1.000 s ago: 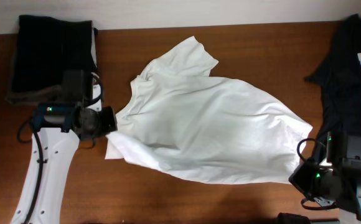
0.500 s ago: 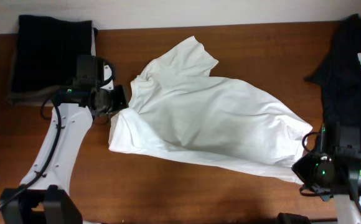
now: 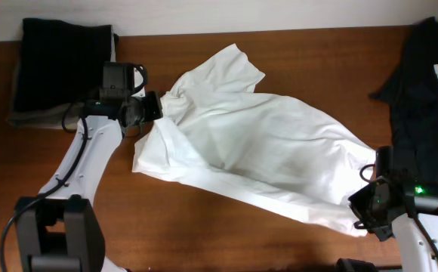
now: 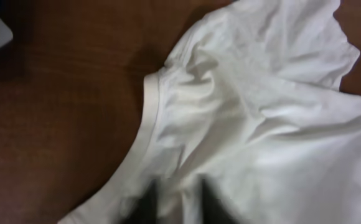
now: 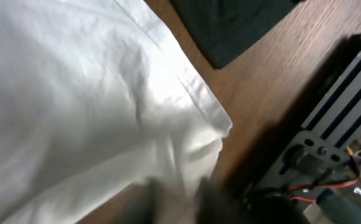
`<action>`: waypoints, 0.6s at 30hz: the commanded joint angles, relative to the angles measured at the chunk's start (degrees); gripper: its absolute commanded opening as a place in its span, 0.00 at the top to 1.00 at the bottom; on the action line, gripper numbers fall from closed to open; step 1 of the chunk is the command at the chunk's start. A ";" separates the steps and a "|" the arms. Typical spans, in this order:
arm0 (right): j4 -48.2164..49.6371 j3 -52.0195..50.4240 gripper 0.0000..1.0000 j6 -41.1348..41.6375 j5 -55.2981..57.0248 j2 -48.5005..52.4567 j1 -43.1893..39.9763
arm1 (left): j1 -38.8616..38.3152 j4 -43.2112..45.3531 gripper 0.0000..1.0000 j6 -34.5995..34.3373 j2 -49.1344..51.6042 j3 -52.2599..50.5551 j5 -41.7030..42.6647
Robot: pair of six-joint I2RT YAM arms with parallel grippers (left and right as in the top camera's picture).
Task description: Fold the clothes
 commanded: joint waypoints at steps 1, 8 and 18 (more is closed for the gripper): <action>1.46 -0.13 0.02 0.87 1.03 -0.07 0.31 | -0.11 0.59 0.07 -0.07 0.48 0.07 0.59; 4.33 -0.07 0.01 0.66 0.98 -0.07 0.31 | -0.02 -4.48 0.07 0.79 -1.40 0.15 5.20; 8.83 -0.09 0.01 -7.19 -1.62 0.50 0.31 | -7.96 -21.73 0.45 2.82 -6.82 0.09 6.36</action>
